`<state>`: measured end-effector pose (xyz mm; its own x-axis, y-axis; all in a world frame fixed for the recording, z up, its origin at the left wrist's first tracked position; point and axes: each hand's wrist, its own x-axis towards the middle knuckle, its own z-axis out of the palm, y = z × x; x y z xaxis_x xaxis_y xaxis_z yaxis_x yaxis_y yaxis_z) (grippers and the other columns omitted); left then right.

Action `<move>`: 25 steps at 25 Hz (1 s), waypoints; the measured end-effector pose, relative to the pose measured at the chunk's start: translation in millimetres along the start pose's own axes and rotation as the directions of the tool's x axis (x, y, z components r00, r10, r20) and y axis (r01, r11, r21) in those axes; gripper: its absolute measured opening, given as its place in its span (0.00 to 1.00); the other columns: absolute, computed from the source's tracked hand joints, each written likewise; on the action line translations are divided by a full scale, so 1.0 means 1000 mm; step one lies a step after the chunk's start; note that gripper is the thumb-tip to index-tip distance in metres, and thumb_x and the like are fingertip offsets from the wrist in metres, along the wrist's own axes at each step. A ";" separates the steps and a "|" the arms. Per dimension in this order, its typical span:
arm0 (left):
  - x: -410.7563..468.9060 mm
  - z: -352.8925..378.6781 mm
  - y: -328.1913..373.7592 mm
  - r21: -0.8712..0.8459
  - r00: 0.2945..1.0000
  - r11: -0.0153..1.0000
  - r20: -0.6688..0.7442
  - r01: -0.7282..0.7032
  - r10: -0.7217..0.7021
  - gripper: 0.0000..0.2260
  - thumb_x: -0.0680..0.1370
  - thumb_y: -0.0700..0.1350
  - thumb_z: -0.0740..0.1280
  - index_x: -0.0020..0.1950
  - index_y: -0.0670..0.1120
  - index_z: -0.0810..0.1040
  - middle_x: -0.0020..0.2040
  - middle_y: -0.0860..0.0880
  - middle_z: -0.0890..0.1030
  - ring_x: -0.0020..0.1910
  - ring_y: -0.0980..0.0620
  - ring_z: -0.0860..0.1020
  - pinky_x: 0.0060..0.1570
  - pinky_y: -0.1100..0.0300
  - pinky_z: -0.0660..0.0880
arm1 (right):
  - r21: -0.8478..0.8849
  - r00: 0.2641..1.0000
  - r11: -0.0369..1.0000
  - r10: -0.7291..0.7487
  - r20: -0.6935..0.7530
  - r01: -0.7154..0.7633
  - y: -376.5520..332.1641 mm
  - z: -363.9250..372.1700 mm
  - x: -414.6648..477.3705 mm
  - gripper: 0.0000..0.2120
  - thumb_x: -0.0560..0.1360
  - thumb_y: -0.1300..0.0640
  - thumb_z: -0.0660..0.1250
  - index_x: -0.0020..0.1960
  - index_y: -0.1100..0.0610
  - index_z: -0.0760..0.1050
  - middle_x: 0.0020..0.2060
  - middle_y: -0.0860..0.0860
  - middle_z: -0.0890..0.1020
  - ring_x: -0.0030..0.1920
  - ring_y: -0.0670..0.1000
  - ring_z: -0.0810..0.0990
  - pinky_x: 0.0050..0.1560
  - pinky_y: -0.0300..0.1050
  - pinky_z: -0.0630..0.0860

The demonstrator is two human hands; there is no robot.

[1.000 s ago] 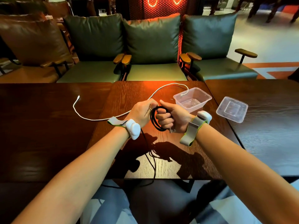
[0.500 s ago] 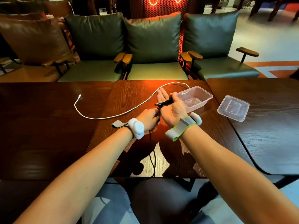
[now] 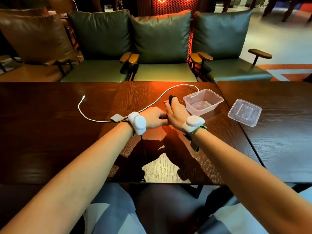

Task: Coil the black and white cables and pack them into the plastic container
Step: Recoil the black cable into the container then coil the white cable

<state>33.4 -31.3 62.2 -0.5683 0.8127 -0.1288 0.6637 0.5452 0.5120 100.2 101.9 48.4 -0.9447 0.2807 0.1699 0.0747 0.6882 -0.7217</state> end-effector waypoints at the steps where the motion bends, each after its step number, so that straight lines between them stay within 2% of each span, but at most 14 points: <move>1: 0.000 -0.001 -0.001 0.018 1.000 1.000 0.006 -0.014 0.014 0.17 0.78 0.50 0.69 0.28 0.56 0.73 0.29 0.57 0.75 0.30 0.59 0.71 0.30 0.65 0.65 | -0.059 0.999 0.998 -0.022 0.039 0.024 0.003 0.000 -0.001 0.10 0.83 0.52 0.55 0.55 0.59 0.66 0.50 0.61 0.80 0.48 0.62 0.80 0.47 0.56 0.76; 3: 0.000 -0.007 -0.005 0.086 0.999 0.996 0.018 -0.033 0.032 0.15 0.78 0.51 0.69 0.30 0.56 0.77 0.28 0.57 0.76 0.29 0.60 0.73 0.30 0.66 0.65 | -0.152 0.987 0.988 -0.009 0.159 0.034 0.008 0.001 -0.003 0.13 0.83 0.48 0.54 0.50 0.57 0.66 0.45 0.60 0.81 0.42 0.60 0.79 0.40 0.53 0.73; 6: -0.003 -0.019 -0.019 0.166 0.999 0.986 -0.022 -0.029 0.033 0.14 0.79 0.56 0.67 0.38 0.51 0.82 0.33 0.56 0.79 0.32 0.60 0.75 0.34 0.65 0.69 | -0.144 0.941 0.985 0.140 0.307 -0.099 0.021 -0.005 -0.008 0.27 0.80 0.34 0.50 0.40 0.55 0.71 0.35 0.50 0.81 0.34 0.52 0.79 0.36 0.50 0.74; 8: -0.008 -0.022 -0.026 0.197 0.994 0.979 -0.077 -0.058 0.074 0.16 0.81 0.56 0.65 0.41 0.47 0.80 0.35 0.52 0.78 0.34 0.54 0.75 0.37 0.56 0.70 | 0.095 0.900 0.966 0.185 0.394 -0.240 0.026 -0.008 -0.016 0.29 0.78 0.31 0.50 0.31 0.52 0.65 0.23 0.45 0.70 0.23 0.47 0.67 0.28 0.42 0.64; 9: -0.009 -0.020 -0.027 0.191 0.987 0.978 -0.120 -0.086 0.110 0.16 0.82 0.56 0.63 0.42 0.46 0.78 0.35 0.50 0.78 0.35 0.50 0.75 0.38 0.54 0.71 | 0.260 0.870 0.907 0.187 0.455 -0.331 0.025 -0.009 -0.020 0.29 0.77 0.30 0.52 0.29 0.51 0.63 0.21 0.45 0.65 0.21 0.47 0.61 0.26 0.39 0.60; 12: -0.008 -0.006 -0.025 0.147 0.944 0.978 -0.274 -0.150 0.186 0.15 0.83 0.53 0.60 0.44 0.43 0.75 0.37 0.44 0.79 0.38 0.40 0.76 0.38 0.48 0.73 | 0.627 0.808 0.571 0.115 0.578 -0.529 0.012 -0.009 -0.023 0.27 0.79 0.34 0.53 0.28 0.50 0.61 0.22 0.47 0.59 0.20 0.46 0.53 0.22 0.34 0.52; 14: -0.003 0.005 -0.021 0.145 0.955 0.983 -0.258 -0.115 0.150 0.09 0.82 0.46 0.60 0.50 0.42 0.76 0.44 0.40 0.82 0.43 0.37 0.79 0.42 0.45 0.75 | 0.765 0.806 0.302 0.021 0.592 -0.569 0.001 -0.009 -0.022 0.26 0.81 0.38 0.51 0.30 0.51 0.61 0.21 0.46 0.58 0.21 0.46 0.50 0.22 0.34 0.50; 17: 0.006 0.018 -0.015 0.203 0.987 0.978 -0.161 0.041 -0.008 0.08 0.80 0.37 0.60 0.53 0.41 0.79 0.53 0.36 0.83 0.52 0.35 0.81 0.49 0.46 0.76 | 0.861 0.865 -0.088 -0.049 0.499 -0.502 -0.009 -0.008 -0.016 0.21 0.83 0.41 0.49 0.36 0.52 0.62 0.24 0.46 0.58 0.23 0.45 0.54 0.26 0.36 0.56; 19: 0.004 0.026 -0.011 0.250 0.995 0.967 -0.101 0.049 -0.024 0.09 0.82 0.43 0.60 0.53 0.43 0.79 0.52 0.36 0.83 0.51 0.34 0.81 0.49 0.46 0.76 | 0.865 0.916 -0.344 0.033 0.400 -0.365 -0.008 -0.004 -0.005 0.18 0.83 0.46 0.51 0.39 0.53 0.66 0.27 0.46 0.65 0.26 0.45 0.63 0.33 0.36 0.62; 20: 0.002 0.030 -0.009 0.277 0.999 0.961 -0.045 0.021 -0.009 0.11 0.83 0.48 0.59 0.54 0.44 0.79 0.51 0.37 0.83 0.51 0.35 0.81 0.49 0.46 0.77 | 0.877 0.932 -0.400 0.126 0.341 -0.267 -0.006 -0.003 0.002 0.16 0.84 0.49 0.52 0.40 0.54 0.67 0.30 0.47 0.69 0.29 0.45 0.66 0.36 0.37 0.64; 21: -0.001 0.033 -0.007 0.296 1.000 0.955 0.005 -0.013 0.011 0.13 0.84 0.51 0.57 0.53 0.46 0.78 0.49 0.38 0.84 0.50 0.36 0.81 0.48 0.47 0.77 | 0.923 0.934 -0.344 0.241 0.264 -0.172 -0.002 -0.002 0.010 0.15 0.85 0.52 0.53 0.42 0.55 0.68 0.33 0.48 0.72 0.32 0.46 0.69 0.38 0.38 0.67; 22: -0.003 0.034 -0.005 0.309 0.999 0.950 0.037 -0.038 0.028 0.14 0.85 0.53 0.56 0.52 0.46 0.78 0.47 0.40 0.83 0.48 0.37 0.81 0.46 0.49 0.76 | 0.980 0.925 -0.169 0.346 0.155 -0.101 0.003 -0.002 0.015 0.14 0.85 0.55 0.53 0.43 0.56 0.69 0.37 0.50 0.75 0.35 0.47 0.72 0.39 0.39 0.69; 23: -0.004 0.031 -0.004 0.327 0.998 0.944 0.043 -0.050 0.037 0.15 0.85 0.54 0.56 0.50 0.47 0.77 0.44 0.41 0.82 0.46 0.38 0.81 0.43 0.51 0.75 | 0.993 0.915 0.103 0.403 0.015 -0.062 0.009 -0.002 0.019 0.12 0.85 0.59 0.53 0.45 0.58 0.70 0.40 0.52 0.77 0.37 0.48 0.75 0.39 0.40 0.72; 25: -0.002 0.017 -0.003 0.394 0.999 0.918 0.020 -0.050 0.046 0.15 0.84 0.56 0.56 0.49 0.49 0.77 0.43 0.44 0.80 0.44 0.40 0.79 0.42 0.53 0.73 | 0.753 0.918 0.653 0.344 -0.198 -0.082 0.025 -0.004 0.018 0.11 0.84 0.61 0.54 0.48 0.62 0.73 0.46 0.58 0.82 0.43 0.52 0.80 0.45 0.45 0.77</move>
<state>41.5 -31.0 46.5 -0.5278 0.8406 -0.1219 0.8290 0.5410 0.1413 86.0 126.5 36.1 -0.7780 0.6270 0.0406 -0.1141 -0.0775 -0.9904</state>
